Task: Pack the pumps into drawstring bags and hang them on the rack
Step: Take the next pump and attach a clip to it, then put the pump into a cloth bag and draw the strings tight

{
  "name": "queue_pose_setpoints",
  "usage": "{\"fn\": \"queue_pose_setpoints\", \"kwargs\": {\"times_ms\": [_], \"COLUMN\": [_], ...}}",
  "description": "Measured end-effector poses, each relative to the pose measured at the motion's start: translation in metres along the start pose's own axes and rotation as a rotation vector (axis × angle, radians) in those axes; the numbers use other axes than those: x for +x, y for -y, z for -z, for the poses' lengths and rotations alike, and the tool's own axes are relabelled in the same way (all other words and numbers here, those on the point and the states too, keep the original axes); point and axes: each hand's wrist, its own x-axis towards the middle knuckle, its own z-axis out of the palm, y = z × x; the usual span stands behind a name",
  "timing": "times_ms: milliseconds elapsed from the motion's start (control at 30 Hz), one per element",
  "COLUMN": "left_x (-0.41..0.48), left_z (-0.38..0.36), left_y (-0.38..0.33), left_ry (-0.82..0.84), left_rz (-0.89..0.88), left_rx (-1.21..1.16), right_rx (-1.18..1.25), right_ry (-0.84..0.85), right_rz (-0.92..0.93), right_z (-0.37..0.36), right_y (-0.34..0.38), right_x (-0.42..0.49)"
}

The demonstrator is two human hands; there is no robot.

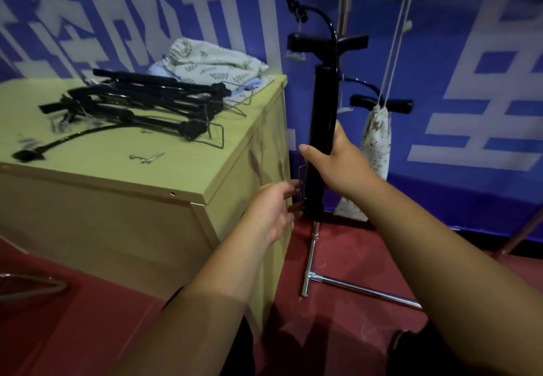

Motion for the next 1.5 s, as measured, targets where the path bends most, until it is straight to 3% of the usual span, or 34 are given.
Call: {"fn": "queue_pose_setpoints", "kwargs": {"times_ms": [367, 500, 667, 833, 967, 1167, 1300, 1367, 1500], "left_x": [-0.004, 0.026, 0.075, 0.126, 0.159, 0.185, 0.184, 0.179, 0.170], "left_z": [-0.023, -0.011, 0.016, 0.030, 0.024, 0.029, 0.035, 0.036, 0.033], "left_y": [-0.140, -0.195, -0.246, -0.263, -0.266, -0.263, -0.264, -0.265, -0.285], "left_ry": [0.011, -0.128, -0.370, -0.315, -0.293, -0.322, -0.278, -0.281, -0.341], "left_rz": [-0.288, -0.439, -0.616, -0.513, -0.290, -0.193, -0.286, -0.428, -0.817], "left_rx": [0.304, 0.580, 1.137, 1.678, 1.974, 1.852, 1.497, 1.318, 1.255], "right_rx": [-0.051, -0.018, -0.007, -0.024, -0.026, -0.037, -0.032, -0.032, -0.014], "right_ry": [-0.022, 0.003, 0.047, 0.065, 0.068, 0.076, 0.081, 0.077, 0.067], "right_rz": [0.060, 0.043, 0.053, 0.049, 0.043, 0.032, 0.032, 0.038, 0.052], "right_z": [0.030, 0.027, 0.019, 0.007, -0.003, -0.013, -0.015, -0.015, -0.012], "right_y": [0.087, 0.098, 0.105, 0.103, 0.093, 0.077, 0.072, 0.071, 0.075], "right_x": [0.059, 0.085, 0.118, 0.145, 0.159, 0.166, 0.165, 0.164, 0.160]}}
